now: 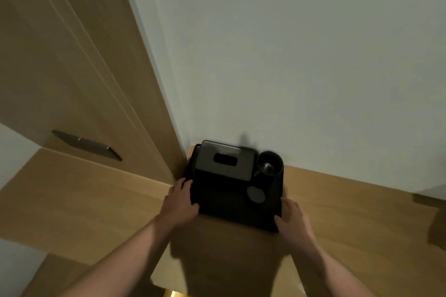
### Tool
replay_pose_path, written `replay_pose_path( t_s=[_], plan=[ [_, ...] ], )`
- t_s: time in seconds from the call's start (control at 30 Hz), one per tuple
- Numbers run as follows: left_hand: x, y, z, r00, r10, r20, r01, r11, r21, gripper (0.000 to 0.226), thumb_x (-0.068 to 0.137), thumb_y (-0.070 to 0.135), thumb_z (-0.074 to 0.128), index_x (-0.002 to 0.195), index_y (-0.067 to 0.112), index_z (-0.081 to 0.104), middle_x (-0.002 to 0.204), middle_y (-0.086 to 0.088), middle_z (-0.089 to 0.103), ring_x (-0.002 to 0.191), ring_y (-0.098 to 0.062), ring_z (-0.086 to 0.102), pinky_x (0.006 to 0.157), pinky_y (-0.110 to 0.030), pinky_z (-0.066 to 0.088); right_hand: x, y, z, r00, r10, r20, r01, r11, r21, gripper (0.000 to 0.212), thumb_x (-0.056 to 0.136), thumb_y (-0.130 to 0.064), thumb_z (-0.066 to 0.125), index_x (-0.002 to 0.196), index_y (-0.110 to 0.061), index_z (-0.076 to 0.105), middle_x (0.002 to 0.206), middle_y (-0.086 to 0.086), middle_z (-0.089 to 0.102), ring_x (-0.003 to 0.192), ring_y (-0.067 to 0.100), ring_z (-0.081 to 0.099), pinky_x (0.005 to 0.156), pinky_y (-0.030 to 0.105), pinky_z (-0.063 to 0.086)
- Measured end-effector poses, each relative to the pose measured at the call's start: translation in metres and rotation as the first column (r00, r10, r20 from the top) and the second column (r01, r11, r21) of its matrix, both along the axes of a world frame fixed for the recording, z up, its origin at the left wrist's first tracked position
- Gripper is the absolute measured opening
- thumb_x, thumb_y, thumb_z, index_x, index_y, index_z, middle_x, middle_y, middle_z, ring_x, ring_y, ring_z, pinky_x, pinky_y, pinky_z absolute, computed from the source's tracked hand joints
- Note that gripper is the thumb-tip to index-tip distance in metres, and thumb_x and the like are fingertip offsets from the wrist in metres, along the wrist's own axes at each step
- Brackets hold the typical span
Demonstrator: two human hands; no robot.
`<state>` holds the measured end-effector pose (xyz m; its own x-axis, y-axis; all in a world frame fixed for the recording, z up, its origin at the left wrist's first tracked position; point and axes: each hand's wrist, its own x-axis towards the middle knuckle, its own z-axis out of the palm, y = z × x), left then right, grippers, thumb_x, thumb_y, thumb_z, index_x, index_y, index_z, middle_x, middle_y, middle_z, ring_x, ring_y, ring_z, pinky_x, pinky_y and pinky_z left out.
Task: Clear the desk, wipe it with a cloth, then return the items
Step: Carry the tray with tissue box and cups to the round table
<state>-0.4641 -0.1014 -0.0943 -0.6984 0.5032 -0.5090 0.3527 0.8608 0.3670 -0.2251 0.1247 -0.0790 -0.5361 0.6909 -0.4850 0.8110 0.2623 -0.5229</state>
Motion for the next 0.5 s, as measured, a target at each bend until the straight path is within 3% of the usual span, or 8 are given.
replay_pose_path(
  t_s=[0.13,0.23,0.33,0.5],
  plan=[
    [-0.009,0.010,-0.022,0.974,0.219,0.061,-0.220,0.976,0.004,0.072,0.084,0.030,0.065,0.150,0.014,0.041,0.151,-0.011,0.041,0.136,-0.033,0.045,0.111,-0.045,0.044,-0.015,0.012,-0.024,0.994,-0.101,0.047,0.104,0.992,-0.066,0.061,0.099,-0.020,0.061,0.155,-0.017,0.037,0.149,0.010,0.043,0.135,0.032,0.048,0.108,0.043,0.046],
    [-0.006,0.015,-0.039,0.921,0.380,0.081,-0.380,0.925,-0.025,0.071,0.084,0.028,0.070,0.143,0.003,0.040,0.143,-0.018,0.042,0.131,-0.039,0.046,0.106,-0.043,0.045,-0.026,0.021,-0.045,0.983,-0.168,0.077,0.172,0.984,-0.049,0.059,0.097,-0.016,0.063,0.151,-0.010,0.040,0.145,0.014,0.048,0.130,0.034,0.053,0.105,0.043,0.049],
    [-0.008,0.019,-0.053,0.814,0.577,0.063,-0.576,0.817,-0.034,0.063,0.085,0.026,0.070,0.134,-0.004,0.042,0.139,-0.025,0.044,0.127,-0.043,0.047,0.104,-0.045,0.044,-0.037,0.027,-0.062,0.974,-0.204,0.096,0.207,0.978,-0.024,0.052,0.095,-0.018,0.065,0.143,-0.010,0.047,0.137,0.013,0.053,0.122,0.033,0.057,0.098,0.044,0.052],
    [-0.024,0.014,-0.068,0.793,0.602,0.093,-0.606,0.795,0.018,0.042,0.089,0.025,0.069,0.126,0.007,0.060,0.123,-0.018,0.065,0.112,-0.038,0.063,0.098,-0.045,0.054,-0.041,0.045,-0.078,0.978,-0.144,0.149,0.143,0.990,0.018,0.033,0.094,-0.012,0.065,0.123,-0.012,0.049,0.125,0.012,0.058,0.110,0.034,0.061,0.084,0.043,0.053]
  ],
)
